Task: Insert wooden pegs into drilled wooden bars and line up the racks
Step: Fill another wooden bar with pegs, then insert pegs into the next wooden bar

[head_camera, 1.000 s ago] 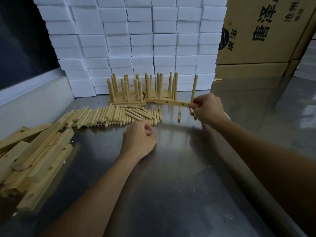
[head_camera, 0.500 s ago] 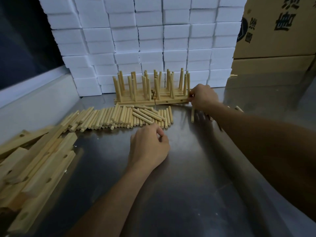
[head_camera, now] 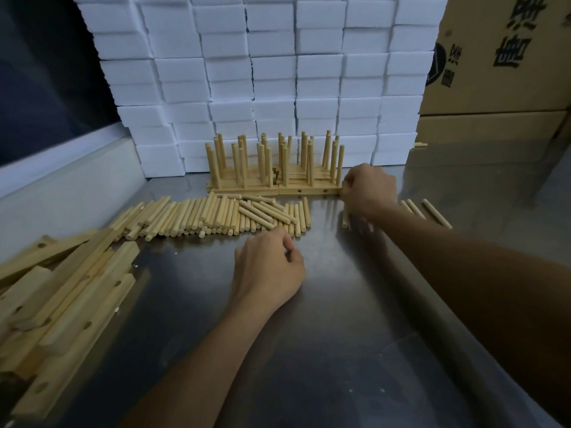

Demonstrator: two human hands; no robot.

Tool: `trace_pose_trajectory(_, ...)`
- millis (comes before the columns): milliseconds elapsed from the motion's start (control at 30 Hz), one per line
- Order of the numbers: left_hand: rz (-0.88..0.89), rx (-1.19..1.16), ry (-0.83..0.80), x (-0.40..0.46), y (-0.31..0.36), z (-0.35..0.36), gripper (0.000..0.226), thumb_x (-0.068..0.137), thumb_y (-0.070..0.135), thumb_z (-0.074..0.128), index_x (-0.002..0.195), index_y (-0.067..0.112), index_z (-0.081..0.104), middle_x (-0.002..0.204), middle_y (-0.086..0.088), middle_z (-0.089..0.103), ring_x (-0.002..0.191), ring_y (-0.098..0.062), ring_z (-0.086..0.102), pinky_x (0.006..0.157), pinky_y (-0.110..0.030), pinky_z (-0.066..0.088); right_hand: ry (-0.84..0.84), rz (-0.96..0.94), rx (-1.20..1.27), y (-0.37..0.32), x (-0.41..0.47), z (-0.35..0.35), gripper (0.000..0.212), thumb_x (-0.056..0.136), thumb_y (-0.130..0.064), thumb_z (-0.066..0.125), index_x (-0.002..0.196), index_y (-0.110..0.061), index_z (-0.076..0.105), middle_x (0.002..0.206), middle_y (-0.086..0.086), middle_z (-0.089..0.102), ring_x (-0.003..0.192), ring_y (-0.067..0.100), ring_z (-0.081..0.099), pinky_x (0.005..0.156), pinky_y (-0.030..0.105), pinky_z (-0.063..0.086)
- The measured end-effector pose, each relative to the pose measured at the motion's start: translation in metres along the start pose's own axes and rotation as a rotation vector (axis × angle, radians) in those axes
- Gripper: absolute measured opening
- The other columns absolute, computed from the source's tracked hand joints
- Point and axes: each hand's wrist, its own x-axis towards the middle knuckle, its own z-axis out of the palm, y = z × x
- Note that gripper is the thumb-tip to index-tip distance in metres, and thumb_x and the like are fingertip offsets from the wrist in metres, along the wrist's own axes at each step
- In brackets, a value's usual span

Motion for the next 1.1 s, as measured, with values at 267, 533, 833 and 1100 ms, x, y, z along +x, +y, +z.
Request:
trace_pose_trajectory(267,-0.009,0.021,0.004,-0.002,0.003,-0.002,0.011,0.089,0.019,0.061,0.079,0.024,0.058,0.067,0.009,0.049,0.076,-0.018,0.055,0.082,-0.042,0.049,0.102,-0.13,0.206,-0.013,-0.064,-0.011,0.015,0.094,-0.022,0.059,0.095,-0.016,0.073,0.087,0.0,0.071,0.078,0.015,0.064,0.089,0.045,0.055)
trace_pose_trajectory(533,0.056,0.034,-0.017,-0.015,0.004,-0.011,0.006,0.09,0.016,0.06,0.085,0.019,0.064,0.082,0.002,0.059,0.082,-0.018,0.057,0.07,-0.03,0.044,0.045,-0.079,0.242,-0.004,-0.118,-0.025,0.017,0.093,-0.02,0.06,0.097,-0.015,0.075,0.091,-0.001,0.074,0.079,0.014,0.065,0.08,0.036,0.057)
trace_pose_trajectory(833,0.014,0.144,-0.078,-0.025,0.012,-0.04,0.009,0.091,0.025,0.058,0.083,0.024,0.063,0.081,0.007,0.062,0.083,-0.016,0.058,0.085,-0.038,0.04,-0.086,-0.198,0.037,-0.005,-0.141,-0.03,0.019,0.097,-0.022,0.055,0.103,-0.012,0.071,0.1,0.005,0.062,0.085,0.017,0.055,0.074,0.027,0.043)
trace_pose_trajectory(1100,-0.206,0.615,0.039,-0.017,-0.019,-0.079,0.018,0.089,0.031,0.06,0.103,0.019,0.061,0.119,-0.007,0.054,0.122,-0.032,0.045,0.105,-0.063,0.025,-0.122,-0.164,0.039,-0.009,-0.148,-0.036,0.021,0.099,-0.021,0.052,0.107,-0.011,0.069,0.106,0.005,0.062,0.091,0.019,0.056,0.083,0.032,0.049)
